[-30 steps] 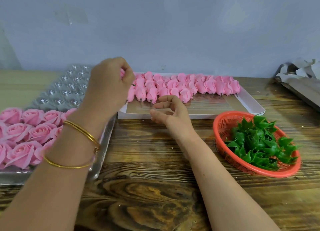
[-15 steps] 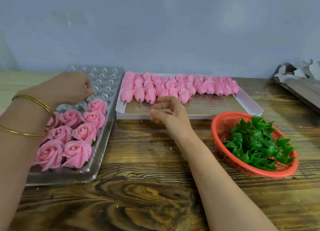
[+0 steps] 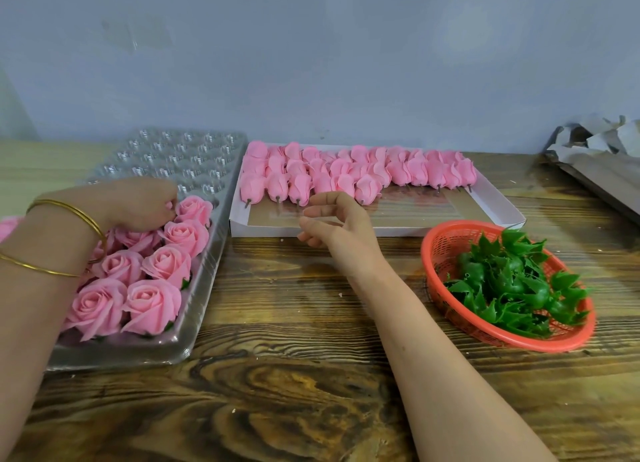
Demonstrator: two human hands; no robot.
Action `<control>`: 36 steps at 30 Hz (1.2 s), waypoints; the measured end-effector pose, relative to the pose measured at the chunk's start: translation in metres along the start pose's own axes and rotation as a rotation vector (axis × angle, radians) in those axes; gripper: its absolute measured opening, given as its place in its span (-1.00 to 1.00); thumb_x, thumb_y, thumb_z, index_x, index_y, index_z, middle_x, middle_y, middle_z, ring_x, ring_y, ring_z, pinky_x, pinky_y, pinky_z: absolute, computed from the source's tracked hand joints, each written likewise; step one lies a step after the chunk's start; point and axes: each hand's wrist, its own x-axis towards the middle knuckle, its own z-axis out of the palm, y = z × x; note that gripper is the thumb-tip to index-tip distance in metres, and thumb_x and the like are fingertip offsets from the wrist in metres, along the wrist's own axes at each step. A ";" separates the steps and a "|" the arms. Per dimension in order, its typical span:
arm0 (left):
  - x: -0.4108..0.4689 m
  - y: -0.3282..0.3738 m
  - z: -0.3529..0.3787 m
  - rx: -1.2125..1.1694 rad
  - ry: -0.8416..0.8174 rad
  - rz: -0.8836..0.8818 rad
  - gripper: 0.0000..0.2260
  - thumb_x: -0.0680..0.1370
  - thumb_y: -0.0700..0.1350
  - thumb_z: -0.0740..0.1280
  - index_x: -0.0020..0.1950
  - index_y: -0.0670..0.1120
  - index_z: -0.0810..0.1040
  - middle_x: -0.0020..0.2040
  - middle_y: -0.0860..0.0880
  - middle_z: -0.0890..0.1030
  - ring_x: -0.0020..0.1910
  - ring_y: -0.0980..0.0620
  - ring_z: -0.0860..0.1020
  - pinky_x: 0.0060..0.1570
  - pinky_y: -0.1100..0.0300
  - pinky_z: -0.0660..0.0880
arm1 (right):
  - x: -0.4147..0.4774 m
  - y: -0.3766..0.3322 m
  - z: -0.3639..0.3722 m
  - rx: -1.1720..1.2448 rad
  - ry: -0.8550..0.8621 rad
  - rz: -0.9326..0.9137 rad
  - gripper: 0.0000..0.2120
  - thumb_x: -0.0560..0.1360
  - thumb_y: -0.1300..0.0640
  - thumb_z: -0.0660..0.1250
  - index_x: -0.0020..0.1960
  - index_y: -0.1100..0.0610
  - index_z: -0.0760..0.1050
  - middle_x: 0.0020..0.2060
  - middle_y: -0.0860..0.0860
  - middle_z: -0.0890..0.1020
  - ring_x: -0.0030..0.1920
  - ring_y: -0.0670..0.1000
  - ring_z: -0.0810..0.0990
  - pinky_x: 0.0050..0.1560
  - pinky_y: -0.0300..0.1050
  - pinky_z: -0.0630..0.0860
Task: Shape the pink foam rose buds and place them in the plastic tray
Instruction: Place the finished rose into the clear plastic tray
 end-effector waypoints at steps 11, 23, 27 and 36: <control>-0.001 0.000 -0.002 0.011 -0.045 -0.009 -0.94 0.58 -0.18 0.24 -0.04 -0.16 0.42 -0.06 -0.21 0.55 -0.17 -0.04 0.40 -0.22 0.22 0.31 | -0.001 -0.001 0.000 -0.024 -0.017 0.010 -0.79 0.47 0.32 0.40 0.08 0.20 0.51 -0.10 0.06 0.59 -0.20 0.01 0.62 -0.22 -0.28 0.53; 0.000 0.000 -0.001 -0.016 -0.040 -0.057 -0.80 0.57 -0.28 0.20 0.14 -0.33 0.50 0.10 -0.29 0.57 -0.09 -0.09 0.48 -0.17 0.18 0.35 | -0.002 -0.002 -0.002 -0.063 -0.026 0.023 -0.81 0.47 0.27 0.43 0.07 0.17 0.54 -0.08 0.09 0.63 -0.14 0.01 0.63 -0.13 -0.24 0.56; 0.002 0.000 0.001 -0.006 -0.028 -0.060 -0.84 0.58 -0.27 0.19 0.09 -0.31 0.49 0.09 -0.29 0.57 -0.03 -0.13 0.53 -0.15 0.18 0.37 | -0.003 -0.002 -0.002 -0.073 -0.029 0.017 -0.80 0.47 0.28 0.42 0.09 0.22 0.55 -0.05 0.14 0.63 -0.15 0.00 0.63 -0.15 -0.26 0.56; 0.002 0.001 0.000 -0.004 -0.025 -0.074 -0.80 0.58 -0.23 0.22 0.12 -0.31 0.51 0.07 -0.26 0.58 -0.11 -0.08 0.46 -0.23 0.21 0.33 | -0.001 0.000 -0.001 -0.095 -0.036 0.013 -0.83 0.47 0.30 0.42 0.06 0.23 0.55 -0.23 0.04 0.63 -0.17 0.00 0.63 -0.09 -0.18 0.56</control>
